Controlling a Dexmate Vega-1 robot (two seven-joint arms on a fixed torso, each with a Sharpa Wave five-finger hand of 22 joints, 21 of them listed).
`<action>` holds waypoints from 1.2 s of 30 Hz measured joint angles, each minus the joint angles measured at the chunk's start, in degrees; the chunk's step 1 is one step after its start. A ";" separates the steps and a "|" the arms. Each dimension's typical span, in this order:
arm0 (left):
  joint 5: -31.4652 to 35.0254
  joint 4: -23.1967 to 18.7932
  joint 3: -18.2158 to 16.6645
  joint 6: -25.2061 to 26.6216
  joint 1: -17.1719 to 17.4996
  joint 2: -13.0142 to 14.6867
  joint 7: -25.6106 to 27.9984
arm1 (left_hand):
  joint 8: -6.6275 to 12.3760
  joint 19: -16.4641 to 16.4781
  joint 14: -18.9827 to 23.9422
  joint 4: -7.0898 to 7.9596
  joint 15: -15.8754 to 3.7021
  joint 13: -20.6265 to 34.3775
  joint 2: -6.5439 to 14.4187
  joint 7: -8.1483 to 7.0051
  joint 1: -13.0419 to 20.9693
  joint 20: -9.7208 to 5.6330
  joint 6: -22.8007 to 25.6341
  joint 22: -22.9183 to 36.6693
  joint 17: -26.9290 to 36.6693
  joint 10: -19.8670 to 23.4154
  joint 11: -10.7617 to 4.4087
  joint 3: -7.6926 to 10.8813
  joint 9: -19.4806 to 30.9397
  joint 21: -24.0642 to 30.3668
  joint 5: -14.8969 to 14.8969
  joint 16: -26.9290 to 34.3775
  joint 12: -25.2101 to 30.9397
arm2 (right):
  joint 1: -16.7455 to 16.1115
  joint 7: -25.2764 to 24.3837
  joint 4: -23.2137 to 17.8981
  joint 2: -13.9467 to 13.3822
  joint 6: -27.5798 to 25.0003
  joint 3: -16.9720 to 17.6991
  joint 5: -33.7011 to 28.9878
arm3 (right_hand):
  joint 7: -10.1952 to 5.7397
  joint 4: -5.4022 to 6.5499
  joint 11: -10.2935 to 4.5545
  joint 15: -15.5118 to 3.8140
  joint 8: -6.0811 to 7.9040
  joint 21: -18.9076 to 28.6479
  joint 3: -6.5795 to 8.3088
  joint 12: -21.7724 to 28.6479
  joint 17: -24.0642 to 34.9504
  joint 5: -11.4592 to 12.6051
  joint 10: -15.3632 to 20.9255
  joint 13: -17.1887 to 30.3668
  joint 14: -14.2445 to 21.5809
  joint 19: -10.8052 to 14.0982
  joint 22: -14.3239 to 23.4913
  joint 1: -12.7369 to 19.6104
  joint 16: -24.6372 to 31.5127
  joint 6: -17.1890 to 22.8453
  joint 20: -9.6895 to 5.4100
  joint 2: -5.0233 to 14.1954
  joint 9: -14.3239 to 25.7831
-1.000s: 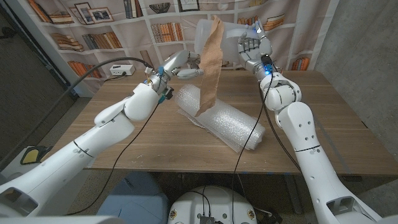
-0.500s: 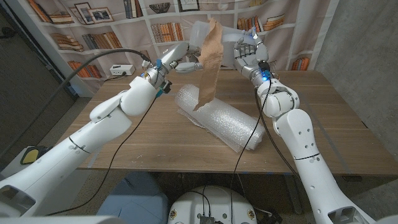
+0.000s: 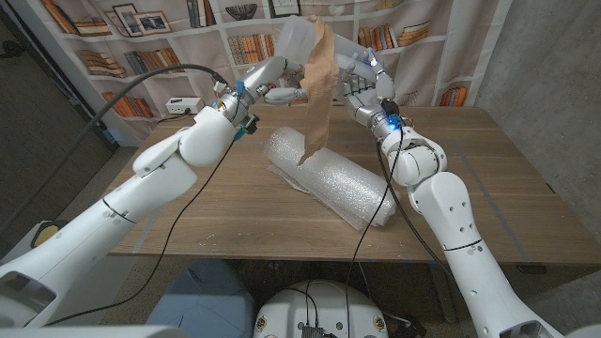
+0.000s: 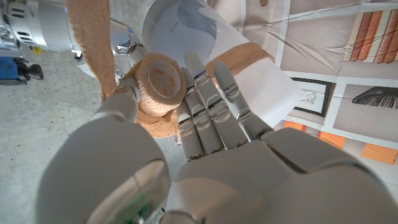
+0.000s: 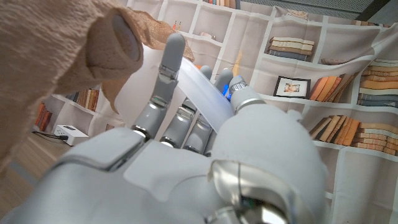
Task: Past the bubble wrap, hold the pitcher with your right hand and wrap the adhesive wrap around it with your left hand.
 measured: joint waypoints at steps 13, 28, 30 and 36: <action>-2.07 0.84 -1.70 -1.81 0.74 0.11 0.31 | 0.18 0.00 0.09 -0.07 0.09 0.00 -0.01 -0.01 0.01 0.00 -0.01 0.00 0.00 -0.01 0.01 -0.08 -0.12 -0.33 -0.07 0.00 -0.02 | 0.44 0.07 0.67 -0.20 0.53 -1.60 -2.16 | 0.00 0.00 0.00 -0.39 0.00 -0.06 0.00 0.00 -0.23 0.00 -0.01 0.07 0.38 -5.37 0.00 0.00 -0.39 0.01 1.70 0.00 0.00; -4.80 2.16 -4.54 -4.60 3.31 0.90 1.72 | 0.19 -0.01 0.10 -0.07 0.10 -0.01 -0.18 -0.02 0.18 0.00 -0.01 0.00 0.01 -0.02 0.02 -0.08 -0.09 -0.34 -0.12 -0.01 -0.02 | 1.65 -1.01 3.29 0.86 1.99 -3.09 -5.46 | 0.01 0.00 0.02 -0.58 0.00 -0.05 0.00 0.00 -0.26 0.00 -0.03 0.04 0.57 -5.07 0.15 0.00 -0.32 -0.01 1.41 0.00 -0.29; -5.30 2.37 -4.79 -5.18 3.48 0.95 1.85 | 0.18 -0.01 0.10 -0.07 0.10 -0.01 -0.15 -0.02 0.15 0.00 -0.01 0.00 0.01 -0.02 0.02 -0.08 -0.09 -0.34 -0.13 -0.01 -0.02 | 1.87 -1.06 3.76 1.13 2.29 -3.39 -6.20 | 0.01 0.00 0.02 -0.57 0.00 -0.19 0.00 0.00 -0.32 0.00 -0.04 0.04 0.57 -5.06 0.15 0.00 -0.32 -0.01 1.41 0.00 -0.29; -6.70 3.53 -5.57 -6.91 4.02 1.12 2.00 | 0.18 -0.01 0.16 -0.07 0.16 -0.01 -0.12 -0.02 0.12 0.00 -0.01 0.00 0.01 -0.02 0.02 -0.09 -0.09 -0.34 -0.04 -0.01 -0.02 | 2.31 -1.06 4.83 1.78 2.74 -4.27 -7.40 | 0.01 0.00 0.02 -0.57 0.00 -0.38 0.00 0.00 -0.31 0.00 -0.04 0.04 0.57 -4.97 0.15 0.00 -0.30 -0.01 1.31 0.00 -0.29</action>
